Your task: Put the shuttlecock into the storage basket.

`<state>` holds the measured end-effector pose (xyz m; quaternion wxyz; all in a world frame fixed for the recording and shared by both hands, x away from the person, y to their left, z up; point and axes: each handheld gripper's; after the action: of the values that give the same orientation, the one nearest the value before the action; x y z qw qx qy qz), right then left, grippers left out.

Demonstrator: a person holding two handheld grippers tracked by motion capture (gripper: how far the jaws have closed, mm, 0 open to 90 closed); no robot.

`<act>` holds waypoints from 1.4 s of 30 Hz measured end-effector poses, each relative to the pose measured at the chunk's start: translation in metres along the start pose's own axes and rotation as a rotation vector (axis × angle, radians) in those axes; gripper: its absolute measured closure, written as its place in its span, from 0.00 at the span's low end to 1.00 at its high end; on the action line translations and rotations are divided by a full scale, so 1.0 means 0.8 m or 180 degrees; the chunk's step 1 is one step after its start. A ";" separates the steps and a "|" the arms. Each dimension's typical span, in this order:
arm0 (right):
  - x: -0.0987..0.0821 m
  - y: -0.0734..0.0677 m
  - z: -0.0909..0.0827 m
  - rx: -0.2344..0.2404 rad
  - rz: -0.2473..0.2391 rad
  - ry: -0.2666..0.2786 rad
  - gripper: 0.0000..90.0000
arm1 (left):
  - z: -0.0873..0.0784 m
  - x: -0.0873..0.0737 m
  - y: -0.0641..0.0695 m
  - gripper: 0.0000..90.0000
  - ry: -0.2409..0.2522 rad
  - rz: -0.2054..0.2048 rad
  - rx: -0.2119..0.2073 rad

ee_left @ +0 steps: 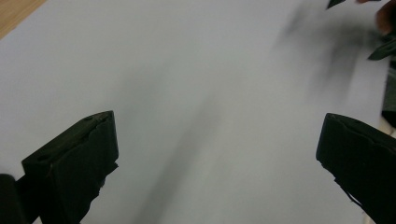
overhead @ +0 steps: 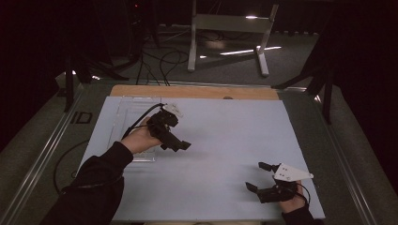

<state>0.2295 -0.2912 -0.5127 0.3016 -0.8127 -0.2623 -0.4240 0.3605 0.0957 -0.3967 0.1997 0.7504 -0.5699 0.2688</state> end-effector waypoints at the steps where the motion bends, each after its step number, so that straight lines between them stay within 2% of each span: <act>1: 0.000 0.000 0.000 0.0000 0.0000 0.0000 0.11 | 0.000 0.000 0.000 0.00 0.0000 0.0000 0.0000; 3: 0.000 0.000 0.000 0.0007 0.0004 -0.0004 0.11 | 0.006 0.004 0.007 0.00 0.0029 0.0073 -0.0027; 10: 0.000 0.001 0.001 0.0016 0.0014 -0.0018 0.11 | 0.024 0.010 0.027 0.00 0.0026 0.0187 -0.0199; 13: -0.001 0.001 0.001 0.0015 0.0019 -0.0016 0.11 | 0.030 0.011 0.034 0.00 0.0035 0.0240 -0.0204; 14: 0.000 0.000 0.001 0.0020 0.0012 -0.0019 0.11 | 0.035 0.012 0.041 0.00 0.0038 0.0295 -0.0278; 17: 0.000 0.000 0.001 0.0017 0.0007 -0.0015 0.11 | 0.041 0.013 0.051 0.00 0.0048 0.0387 -0.0339; 25: 0.000 0.000 0.001 0.0012 -0.0016 -0.0018 0.11 | 0.052 0.009 0.071 0.00 0.0096 0.0481 -0.0398; 26: 0.000 0.000 0.001 0.0009 -0.0020 -0.0019 0.11 | 0.054 0.003 0.077 0.00 0.0110 0.0508 -0.0430; 29: 0.000 0.000 0.001 0.0009 -0.0024 -0.0013 0.11 | 0.057 -0.007 0.086 0.00 0.0096 0.0538 -0.0420; 34: 0.000 -0.001 0.001 0.0008 -0.0023 -0.0027 0.11 | 0.058 -0.025 0.097 0.00 0.0098 0.0532 -0.0469; 38: 0.000 -0.001 0.001 0.0017 -0.0011 -0.0032 0.11 | 0.059 -0.040 0.105 0.00 0.0071 0.0538 -0.0447; 42: 0.000 -0.002 0.002 0.0037 -0.0008 -0.0044 0.11 | 0.058 -0.058 0.111 0.00 0.0094 0.0470 -0.0437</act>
<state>0.2294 -0.2894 -0.5129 0.3040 -0.8135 -0.2678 -0.4173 0.2738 0.0784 -0.4622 0.2387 0.6868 -0.6378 0.2541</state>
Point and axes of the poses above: each handheld gripper's, and its own axes: z roughly forward along the jaws, x roughly out of its top, y roughly to its right, and after that the axes turned 14 degrees about z, right-handed
